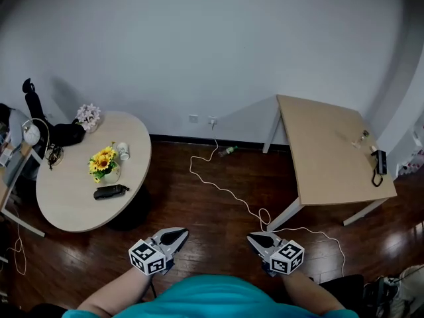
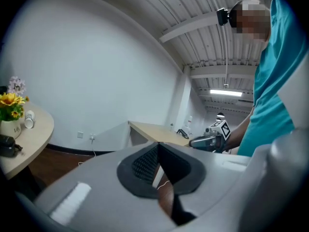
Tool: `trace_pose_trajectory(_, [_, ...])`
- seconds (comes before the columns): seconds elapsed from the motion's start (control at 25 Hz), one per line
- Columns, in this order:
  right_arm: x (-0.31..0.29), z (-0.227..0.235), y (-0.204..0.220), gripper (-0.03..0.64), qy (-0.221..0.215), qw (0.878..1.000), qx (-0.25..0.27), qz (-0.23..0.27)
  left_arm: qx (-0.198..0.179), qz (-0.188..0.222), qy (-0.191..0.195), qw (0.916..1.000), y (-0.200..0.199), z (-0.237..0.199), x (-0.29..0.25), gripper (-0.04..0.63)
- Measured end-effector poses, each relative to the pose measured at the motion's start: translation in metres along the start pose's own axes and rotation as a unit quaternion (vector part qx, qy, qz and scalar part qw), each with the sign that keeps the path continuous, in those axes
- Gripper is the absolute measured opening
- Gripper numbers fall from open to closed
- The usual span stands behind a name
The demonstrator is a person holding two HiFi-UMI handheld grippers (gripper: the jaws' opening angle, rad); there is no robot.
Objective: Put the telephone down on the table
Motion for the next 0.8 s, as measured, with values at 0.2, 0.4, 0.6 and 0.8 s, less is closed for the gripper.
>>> trace_pose_trajectory(0.2, [0.006,0.007,-0.001,0.000,-0.005,1.000,0.004,-0.007,0.009,-0.007,0.001,0.9999,0.013,0.010,-0.012,0.006])
trace_pose_trajectory(0.4, [0.017,0.012,-0.002,0.000,-0.001,1.000,0.006,-0.009,0.006,-0.012,0.012,0.9998,0.014,0.018,-0.020,0.006])
trace_pose_trajectory(0.6, [0.019,0.016,-0.002,0.000,0.001,1.000,0.008,-0.010,0.002,-0.014,0.020,0.9997,0.010,0.021,-0.025,0.006])
trace_pose_trajectory(0.8, [0.016,0.014,-0.004,0.000,-0.001,1.000,0.011,-0.011,-0.001,-0.019,0.021,0.9996,0.008,0.019,-0.021,0.006])
Point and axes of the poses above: the fingertips, and each gripper's own axes: x backward along the fingers, z to its right, y out of its underside, the point moved 3 cm from there along x, backward along the fingers, and after that the axes turned 1 degree about z, right-handed, at the moved point
